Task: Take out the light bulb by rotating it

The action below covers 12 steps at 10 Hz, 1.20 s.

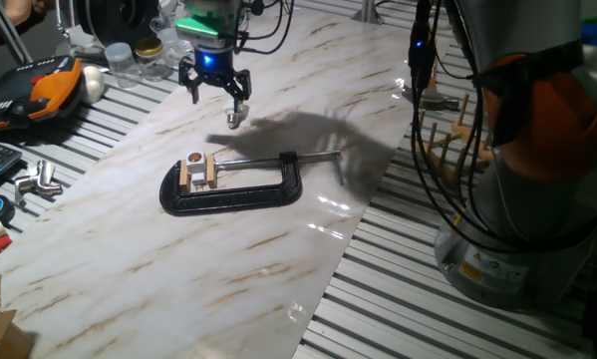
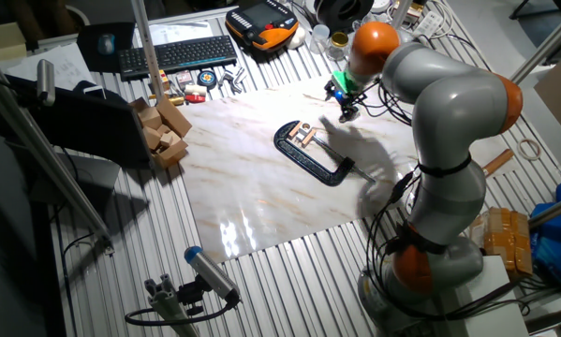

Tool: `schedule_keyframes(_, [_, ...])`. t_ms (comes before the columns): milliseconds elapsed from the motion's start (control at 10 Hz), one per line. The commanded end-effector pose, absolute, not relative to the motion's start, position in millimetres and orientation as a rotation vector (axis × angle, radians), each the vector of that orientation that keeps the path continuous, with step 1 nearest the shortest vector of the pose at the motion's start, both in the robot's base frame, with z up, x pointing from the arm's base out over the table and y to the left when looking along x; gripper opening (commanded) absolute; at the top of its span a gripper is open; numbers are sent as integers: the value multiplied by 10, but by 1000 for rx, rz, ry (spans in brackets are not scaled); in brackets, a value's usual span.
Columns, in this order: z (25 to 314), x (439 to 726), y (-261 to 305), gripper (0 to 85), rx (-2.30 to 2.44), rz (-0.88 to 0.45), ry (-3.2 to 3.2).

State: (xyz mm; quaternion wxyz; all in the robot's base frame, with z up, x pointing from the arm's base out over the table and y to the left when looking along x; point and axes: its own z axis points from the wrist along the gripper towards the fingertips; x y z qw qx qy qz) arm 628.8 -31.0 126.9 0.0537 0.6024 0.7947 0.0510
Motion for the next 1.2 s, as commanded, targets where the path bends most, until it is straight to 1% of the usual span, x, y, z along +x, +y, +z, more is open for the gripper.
schedule_keyframes(0, [1309,6282,-181,340,1770,153,2444])
schedule_keyframes(200, [1331,6217,-15,0,1610,163,2523])
schedule_keyframes(400, [1330,6170,126,0,1527,130,2605])
schedule_keyframes(600, [1361,6136,181,0,1348,131,2676])
schedule_keyframes(900, [1463,6122,269,0,1060,93,2842])
schedule_keyframes(1100, [1603,6059,362,0,953,88,2896])
